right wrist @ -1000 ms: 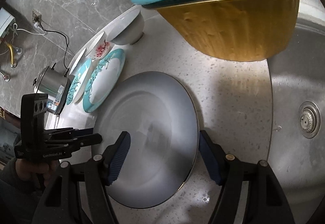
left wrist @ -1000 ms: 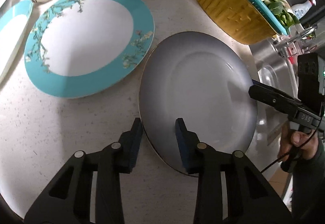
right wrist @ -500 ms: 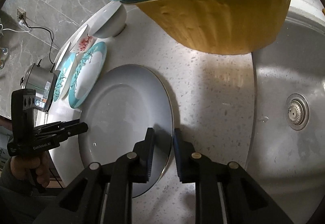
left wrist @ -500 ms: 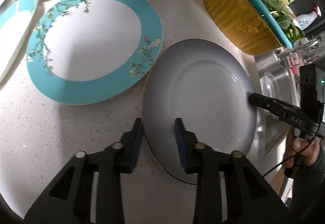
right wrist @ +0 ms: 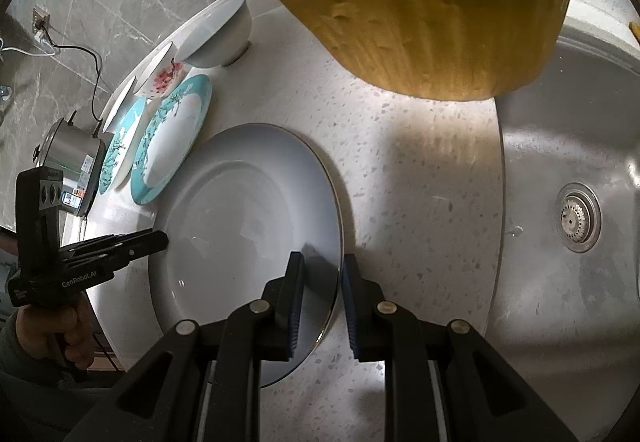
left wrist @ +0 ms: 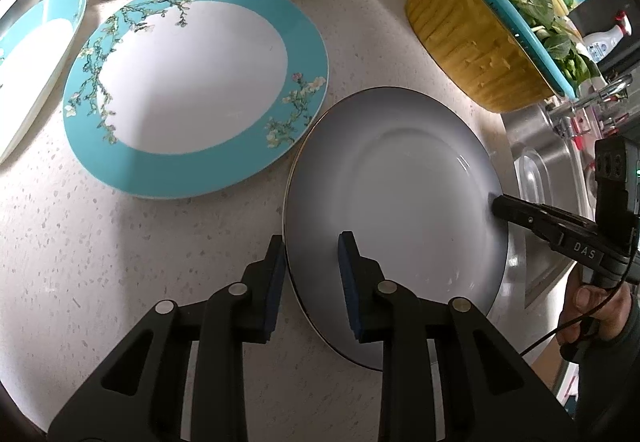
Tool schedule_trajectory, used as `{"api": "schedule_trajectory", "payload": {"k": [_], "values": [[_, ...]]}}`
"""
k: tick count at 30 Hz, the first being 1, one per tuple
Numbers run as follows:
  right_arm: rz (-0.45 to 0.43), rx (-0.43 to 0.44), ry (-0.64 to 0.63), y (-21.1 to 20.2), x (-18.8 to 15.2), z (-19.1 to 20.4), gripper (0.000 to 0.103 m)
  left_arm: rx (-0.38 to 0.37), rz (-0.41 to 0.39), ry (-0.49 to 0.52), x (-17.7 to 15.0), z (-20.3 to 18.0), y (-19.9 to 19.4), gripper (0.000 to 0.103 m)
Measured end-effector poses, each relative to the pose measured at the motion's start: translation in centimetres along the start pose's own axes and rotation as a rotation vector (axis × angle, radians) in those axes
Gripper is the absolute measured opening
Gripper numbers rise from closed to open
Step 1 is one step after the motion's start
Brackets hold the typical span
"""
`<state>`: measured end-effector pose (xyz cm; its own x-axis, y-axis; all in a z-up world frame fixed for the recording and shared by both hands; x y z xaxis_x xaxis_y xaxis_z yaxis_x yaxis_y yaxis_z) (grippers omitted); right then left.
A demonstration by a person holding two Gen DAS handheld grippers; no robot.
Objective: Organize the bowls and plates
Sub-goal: 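Lift the white plate with both grippers and carry it along the counter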
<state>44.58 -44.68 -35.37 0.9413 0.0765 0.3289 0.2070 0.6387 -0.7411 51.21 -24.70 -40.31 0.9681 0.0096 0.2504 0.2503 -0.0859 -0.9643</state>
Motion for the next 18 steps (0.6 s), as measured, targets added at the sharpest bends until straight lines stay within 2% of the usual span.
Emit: {"api": "schedule_trajectory", "payload": {"k": [18], "values": [[0.018,-0.016,-0.092,-0.1,-1.9,3.8,0.020,0.021,-0.011,-0.046,-3.8,1.3,-1.7,0.024]]}}
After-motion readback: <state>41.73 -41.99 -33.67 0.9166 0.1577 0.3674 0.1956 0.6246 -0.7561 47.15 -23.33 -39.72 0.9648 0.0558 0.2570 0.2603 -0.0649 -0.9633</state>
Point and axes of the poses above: each gripper's, at about its wrist camera, not at the fingertips, and y roughly the way its jaws point, z to its left, x to its top, the point moved 1 cm from there along y, roughly the way its jaws point, and after that the axes turned 12 degrees about x, right-handed, at the moved point
